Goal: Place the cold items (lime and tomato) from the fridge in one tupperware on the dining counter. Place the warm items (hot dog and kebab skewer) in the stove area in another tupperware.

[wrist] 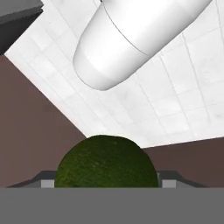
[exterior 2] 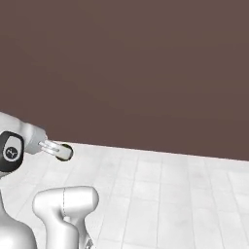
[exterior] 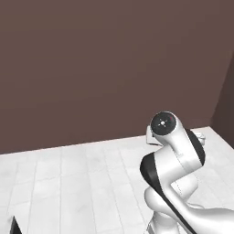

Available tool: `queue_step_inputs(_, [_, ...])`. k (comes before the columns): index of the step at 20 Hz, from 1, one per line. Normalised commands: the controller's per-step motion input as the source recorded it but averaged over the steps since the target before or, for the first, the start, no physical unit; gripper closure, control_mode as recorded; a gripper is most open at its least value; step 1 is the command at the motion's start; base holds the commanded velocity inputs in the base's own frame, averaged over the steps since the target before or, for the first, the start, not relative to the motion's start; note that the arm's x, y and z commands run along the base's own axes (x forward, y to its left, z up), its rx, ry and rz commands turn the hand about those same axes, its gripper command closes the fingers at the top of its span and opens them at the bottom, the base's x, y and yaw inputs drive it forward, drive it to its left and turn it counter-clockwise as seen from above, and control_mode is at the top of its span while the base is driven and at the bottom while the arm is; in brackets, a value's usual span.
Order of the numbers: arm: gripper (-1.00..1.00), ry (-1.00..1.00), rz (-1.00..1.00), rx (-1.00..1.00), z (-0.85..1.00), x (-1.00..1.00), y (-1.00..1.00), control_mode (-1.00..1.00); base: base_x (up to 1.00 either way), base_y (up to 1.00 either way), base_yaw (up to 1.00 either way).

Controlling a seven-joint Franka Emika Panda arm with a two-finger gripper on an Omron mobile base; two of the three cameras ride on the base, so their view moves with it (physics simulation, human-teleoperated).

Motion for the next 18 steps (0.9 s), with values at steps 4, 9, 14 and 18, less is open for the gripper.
queue_step_inputs(4, [1.0, 0.0, 0.0, 0.0, 0.0, 0.0, 0.0, 1.0, 0.28, 0.04, 0.64])
queue_step_inputs(9, [1.0, 0.0, 0.0, 0.0, 0.0, 0.0, 0.0, 1.0, 0.55, -0.12, 0.58])
queue_step_inputs(14, [1.0, 0.0, 0.0, 0.0, 0.0, 0.0, 0.0, 1.0, 0.8, -0.24, 0.52])
queue_step_inputs(18, [1.0, 0.0, 0.0, 0.0, 0.0, 0.0, 0.0, 1.0, 0.97, -0.24, 0.54])
